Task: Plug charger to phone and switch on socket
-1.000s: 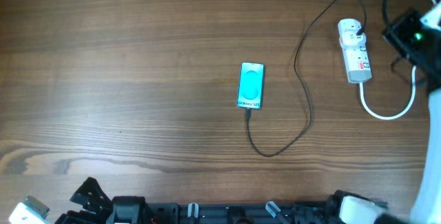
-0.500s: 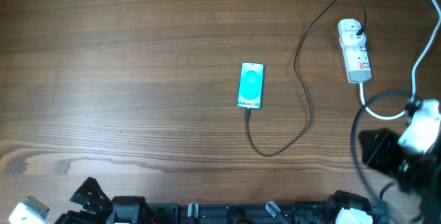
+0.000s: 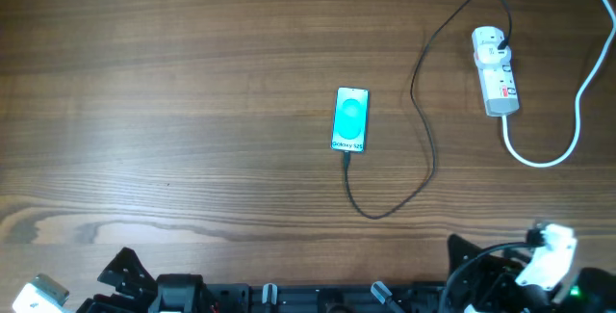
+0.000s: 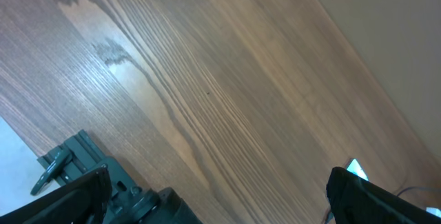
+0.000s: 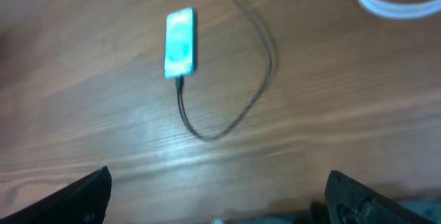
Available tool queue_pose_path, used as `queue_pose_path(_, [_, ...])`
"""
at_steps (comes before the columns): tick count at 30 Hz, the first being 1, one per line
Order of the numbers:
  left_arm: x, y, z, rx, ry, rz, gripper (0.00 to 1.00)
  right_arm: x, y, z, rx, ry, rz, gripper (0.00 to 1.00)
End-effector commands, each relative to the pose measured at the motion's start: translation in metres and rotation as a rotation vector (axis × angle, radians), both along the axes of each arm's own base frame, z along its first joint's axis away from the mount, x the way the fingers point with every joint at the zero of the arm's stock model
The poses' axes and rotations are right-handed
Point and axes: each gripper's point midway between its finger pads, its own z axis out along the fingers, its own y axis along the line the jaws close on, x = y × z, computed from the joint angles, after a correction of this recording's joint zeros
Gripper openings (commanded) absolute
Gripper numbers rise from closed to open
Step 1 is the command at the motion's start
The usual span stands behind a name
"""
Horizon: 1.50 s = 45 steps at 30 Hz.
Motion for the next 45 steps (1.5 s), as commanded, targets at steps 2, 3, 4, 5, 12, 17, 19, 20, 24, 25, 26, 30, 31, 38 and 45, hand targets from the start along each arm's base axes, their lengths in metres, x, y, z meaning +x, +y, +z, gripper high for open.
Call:
queue_pose_path(2, [-0.001,0.003,0.001,0.002,-0.013,0.023,1.0,0.046,0.023,-0.008,0.128,-0.305,0.128,1.0])
queue_pose_path(3, [-0.001,0.003,0.001,0.002,-0.013,0.023,1.0,0.057,0.027,0.003,0.119,-0.449,0.187,1.0])
queue_pose_path(4, [-0.001,0.003,0.001,0.002,-0.013,0.023,1.0,0.07,0.027,0.012,0.116,-0.544,0.207,1.0])
queue_pose_path(5, [-0.001,0.003,0.001,0.002,-0.013,0.023,1.0,0.081,0.027,0.022,0.099,-0.612,0.232,1.0])
queue_pose_path(12, [-0.001,0.003,0.001,0.002,-0.013,0.023,1.0,0.119,0.019,0.071,-0.092,-1.137,0.252,1.0])
queue_pose_path(17, [-0.001,0.003,0.001,0.002,-0.013,0.023,1.0,0.147,-0.007,0.02,-0.124,-1.151,0.094,1.0])
queue_pose_path(19, [-0.001,0.003,0.001,0.002,-0.013,0.023,1.0,0.151,-0.01,0.009,-0.105,-1.096,0.074,1.0])
queue_pose_path(20, [-0.001,0.003,0.001,0.002,-0.013,0.023,1.0,0.154,-0.015,0.003,-0.084,-1.061,0.041,1.0])
queue_pose_path(24, [-0.001,0.003,0.001,0.002,-0.013,0.023,1.0,0.166,-0.052,-0.038,0.04,-0.859,-0.23,1.0])
queue_pose_path(25, [-0.001,0.003,0.001,0.002,-0.013,0.023,1.0,0.167,-0.058,-0.049,0.063,-0.814,-0.28,1.0])
queue_pose_path(26, [-0.001,0.003,0.001,0.002,-0.013,0.023,1.0,0.167,-0.063,-0.063,0.087,-0.753,-0.326,1.0])
queue_pose_path(30, [-0.001,0.003,0.001,0.002,-0.013,0.023,1.0,0.167,-0.063,-0.063,0.068,-0.756,-0.316,1.0])
queue_pose_path(31, [-0.001,0.003,0.001,0.002,-0.013,0.023,1.0,0.167,-0.063,-0.063,0.071,-0.755,-0.317,1.0])
queue_pose_path(38, [-0.001,0.003,0.001,0.002,-0.013,0.023,1.0,0.167,-0.063,-0.064,0.071,-0.753,-0.317,1.0])
queue_pose_path(45, [-0.001,0.003,0.001,0.002,-0.013,0.023,1.0,0.167,-0.063,-0.064,0.07,-0.753,-0.317,1.0])
